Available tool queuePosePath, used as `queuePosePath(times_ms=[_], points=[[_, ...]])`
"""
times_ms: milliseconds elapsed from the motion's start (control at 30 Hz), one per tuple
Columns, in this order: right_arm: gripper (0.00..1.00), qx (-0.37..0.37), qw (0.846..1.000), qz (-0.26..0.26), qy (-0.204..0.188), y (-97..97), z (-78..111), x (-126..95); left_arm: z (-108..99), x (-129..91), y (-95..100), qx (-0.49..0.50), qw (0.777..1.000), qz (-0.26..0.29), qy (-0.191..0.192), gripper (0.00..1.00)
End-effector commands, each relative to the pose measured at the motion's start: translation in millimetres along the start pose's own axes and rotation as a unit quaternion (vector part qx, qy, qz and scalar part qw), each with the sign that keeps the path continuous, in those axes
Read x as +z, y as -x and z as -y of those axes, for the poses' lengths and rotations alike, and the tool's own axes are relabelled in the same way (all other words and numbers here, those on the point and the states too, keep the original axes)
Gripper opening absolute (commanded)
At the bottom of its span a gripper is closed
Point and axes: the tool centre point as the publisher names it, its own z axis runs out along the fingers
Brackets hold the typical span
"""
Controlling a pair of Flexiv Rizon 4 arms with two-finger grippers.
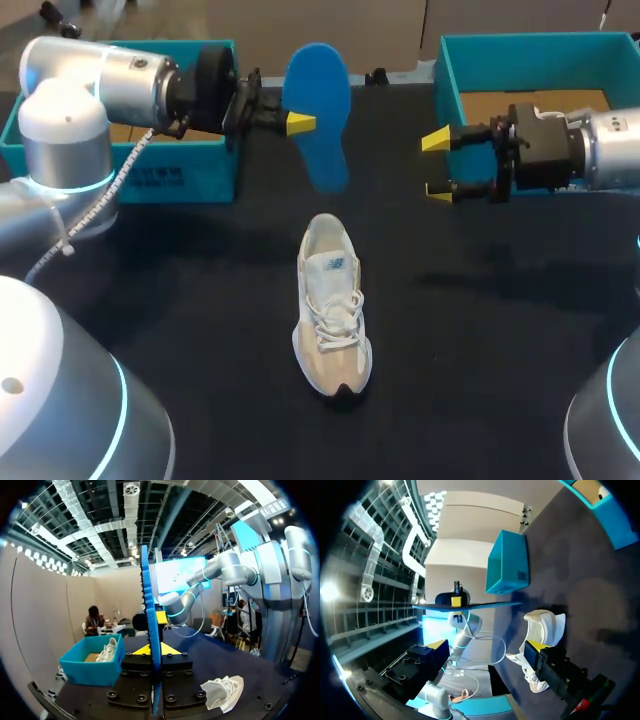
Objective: Take the shoe out of the shoebox, open the shoe tongue, remove and reinsert the insole, then place the shoe into the shoebox
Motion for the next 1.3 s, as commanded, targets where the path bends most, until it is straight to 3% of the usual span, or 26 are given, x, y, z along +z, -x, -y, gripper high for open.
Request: queuePosePath(times_ms=[33,800,967,1033,1300], points=[[1.0,0.0,1.0,0.0,0.001,0.2,0.1,1.6,-7.3,0.7,0.0,0.194,0.98,0.053,-0.01,0.0],[1.0,0.0,1.0,0.0,0.001,0.2,0.1,1.6,-6.2,1.1,0.5,0.185,0.981,0.054,-0.01,0.0],[1.0,0.0,1.0,0.0,0.001,0.2,0.1,1.6,-11.3,-0.5,2.9,0.293,0.954,0.054,0.029,0.0],[1.0,0.0,1.0,0.0,0.001,0.2,0.1,1.6,-11.7,0.7,2.2,0.324,0.944,0.054,0.024,0.0],[1.0,0.0,1.0,0.0,0.001,0.2,0.1,1.6,-9.3,2.8,0.3,0.5,0.864,0.043,0.032,0.0]])
